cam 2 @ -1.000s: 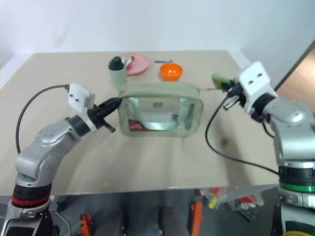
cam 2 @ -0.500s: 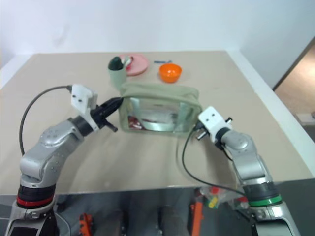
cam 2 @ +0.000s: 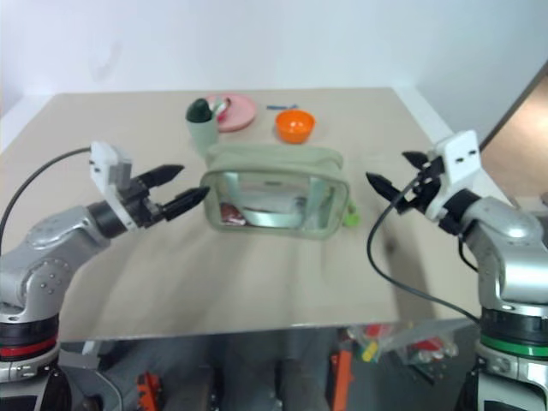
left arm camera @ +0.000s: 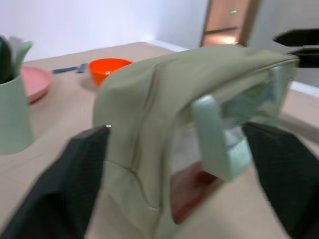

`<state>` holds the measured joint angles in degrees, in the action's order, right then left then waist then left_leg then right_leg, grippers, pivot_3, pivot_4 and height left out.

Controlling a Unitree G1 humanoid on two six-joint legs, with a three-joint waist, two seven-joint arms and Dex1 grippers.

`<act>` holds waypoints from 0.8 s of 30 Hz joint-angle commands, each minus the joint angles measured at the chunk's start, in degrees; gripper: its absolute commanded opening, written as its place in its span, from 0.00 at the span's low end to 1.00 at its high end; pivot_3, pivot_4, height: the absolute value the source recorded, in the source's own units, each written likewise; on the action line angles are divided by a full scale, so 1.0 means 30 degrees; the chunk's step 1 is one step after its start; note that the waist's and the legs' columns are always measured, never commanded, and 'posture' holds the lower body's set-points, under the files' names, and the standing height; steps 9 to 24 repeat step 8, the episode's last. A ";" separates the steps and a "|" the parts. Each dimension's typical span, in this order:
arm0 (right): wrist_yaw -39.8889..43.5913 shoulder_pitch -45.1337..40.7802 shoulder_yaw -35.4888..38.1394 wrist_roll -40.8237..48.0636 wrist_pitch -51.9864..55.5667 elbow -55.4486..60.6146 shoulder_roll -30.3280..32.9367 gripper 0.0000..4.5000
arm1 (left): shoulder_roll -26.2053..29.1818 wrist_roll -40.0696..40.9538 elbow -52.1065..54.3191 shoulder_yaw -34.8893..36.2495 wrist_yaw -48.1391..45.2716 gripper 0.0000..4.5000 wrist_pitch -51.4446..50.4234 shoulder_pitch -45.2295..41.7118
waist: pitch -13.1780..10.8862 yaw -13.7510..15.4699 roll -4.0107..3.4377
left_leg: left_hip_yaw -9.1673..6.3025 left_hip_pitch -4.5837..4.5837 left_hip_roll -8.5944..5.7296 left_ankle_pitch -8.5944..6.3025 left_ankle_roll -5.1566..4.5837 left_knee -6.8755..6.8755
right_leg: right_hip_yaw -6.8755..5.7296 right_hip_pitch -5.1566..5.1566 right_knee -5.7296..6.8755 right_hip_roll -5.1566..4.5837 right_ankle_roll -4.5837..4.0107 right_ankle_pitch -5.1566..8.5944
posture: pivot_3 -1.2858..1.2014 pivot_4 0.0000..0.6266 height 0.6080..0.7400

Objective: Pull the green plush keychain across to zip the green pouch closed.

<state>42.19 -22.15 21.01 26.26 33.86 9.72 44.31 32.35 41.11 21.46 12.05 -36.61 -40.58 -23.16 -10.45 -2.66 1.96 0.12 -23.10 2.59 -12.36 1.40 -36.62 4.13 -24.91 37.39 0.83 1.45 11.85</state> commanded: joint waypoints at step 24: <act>-0.0690 0.7319 0.1323 0.1484 0.0713 0.6432 -0.0889 0.99 | 0.0227 -0.4667 0.0418 0.0418 0.1477 1.00 0.4944 0.5147 | 0.0015 0.0029 0.0007 | 0.0005 0.0008 -0.0010 -0.0003 -0.0008 -0.0014 | 0.0013 0.0015 -0.0001 -0.0012 -0.0029 0.0031 | 0.52 0.24 1.00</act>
